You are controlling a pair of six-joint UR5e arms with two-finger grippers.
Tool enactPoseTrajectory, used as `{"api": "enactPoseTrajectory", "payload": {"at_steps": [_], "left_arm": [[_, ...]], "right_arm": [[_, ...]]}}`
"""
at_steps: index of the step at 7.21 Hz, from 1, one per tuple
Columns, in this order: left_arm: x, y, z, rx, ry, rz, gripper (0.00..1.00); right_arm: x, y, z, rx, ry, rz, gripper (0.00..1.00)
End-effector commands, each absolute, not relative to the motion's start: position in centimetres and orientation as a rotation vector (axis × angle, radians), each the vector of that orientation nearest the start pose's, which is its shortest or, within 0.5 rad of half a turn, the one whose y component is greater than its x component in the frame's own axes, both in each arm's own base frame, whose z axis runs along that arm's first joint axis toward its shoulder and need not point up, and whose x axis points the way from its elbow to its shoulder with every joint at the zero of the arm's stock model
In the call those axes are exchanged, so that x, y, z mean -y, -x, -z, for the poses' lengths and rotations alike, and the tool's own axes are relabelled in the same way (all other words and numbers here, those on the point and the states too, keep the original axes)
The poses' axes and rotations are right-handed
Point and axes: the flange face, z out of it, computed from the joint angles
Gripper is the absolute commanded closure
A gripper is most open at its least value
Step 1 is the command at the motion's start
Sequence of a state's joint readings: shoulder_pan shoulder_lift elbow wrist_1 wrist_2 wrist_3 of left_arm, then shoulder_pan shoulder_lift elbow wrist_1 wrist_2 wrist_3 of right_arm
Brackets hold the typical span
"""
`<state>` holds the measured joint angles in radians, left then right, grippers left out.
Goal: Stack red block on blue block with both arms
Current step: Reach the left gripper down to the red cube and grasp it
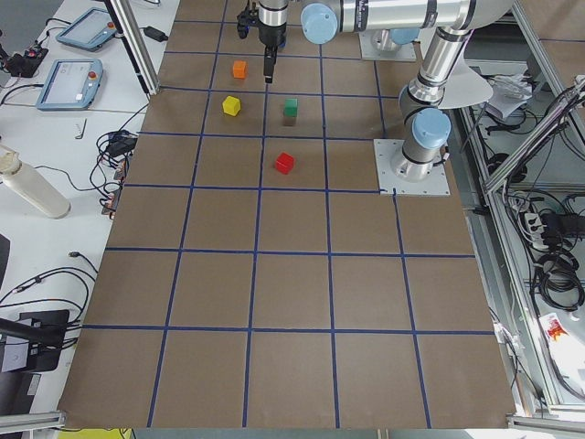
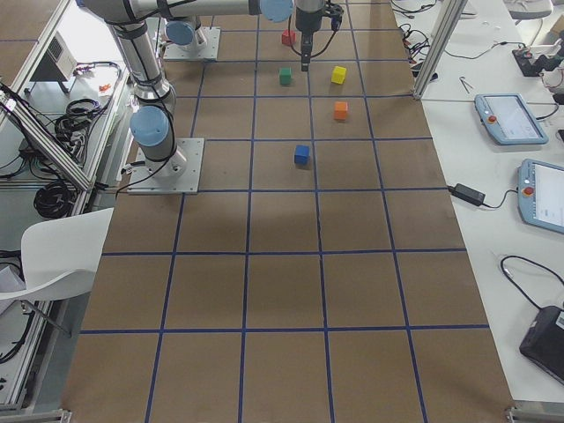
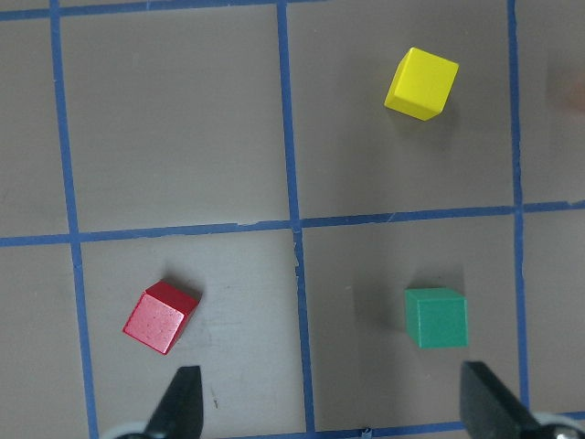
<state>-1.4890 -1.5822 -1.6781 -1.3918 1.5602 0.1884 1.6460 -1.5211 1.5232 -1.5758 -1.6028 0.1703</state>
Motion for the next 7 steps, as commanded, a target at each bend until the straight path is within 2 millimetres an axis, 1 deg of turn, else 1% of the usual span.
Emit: {"api": "enactPoseTrajectory", "payload": {"at_steps": [1,2,3,4,5,6,7], "left_arm": [[51.7,1.9,-40.2,-3.109,-0.366,0.092,0.0],[51.1,1.3,-37.9,-3.098,-0.464,0.07,0.0],[50.0,1.4,-35.2,-3.065,-0.61,0.049,0.0],[49.3,1.1,-32.1,-2.99,-0.682,0.071,0.0],[48.4,1.2,-29.3,-2.942,-0.819,0.065,0.0],[47.7,1.4,-26.9,-2.925,-0.871,0.064,0.0],[47.1,1.5,-24.8,-2.917,-0.881,0.072,0.0]], "right_arm": [[50.2,-16.8,-48.5,-3.17,-0.151,0.009,0.0],[50.2,-16.8,-48.7,-3.169,-0.149,0.016,0.0],[50.2,-16.8,-48.7,-3.169,-0.149,0.013,0.0],[50.2,-16.8,-48.6,-3.17,-0.146,0.013,0.0],[50.3,-16.8,-48.8,-3.169,-0.141,0.023,0.0],[50.2,-16.8,-48.8,-3.168,-0.144,0.018,0.0],[50.2,-16.8,-48.8,-3.168,-0.146,0.02,0.0]]}}
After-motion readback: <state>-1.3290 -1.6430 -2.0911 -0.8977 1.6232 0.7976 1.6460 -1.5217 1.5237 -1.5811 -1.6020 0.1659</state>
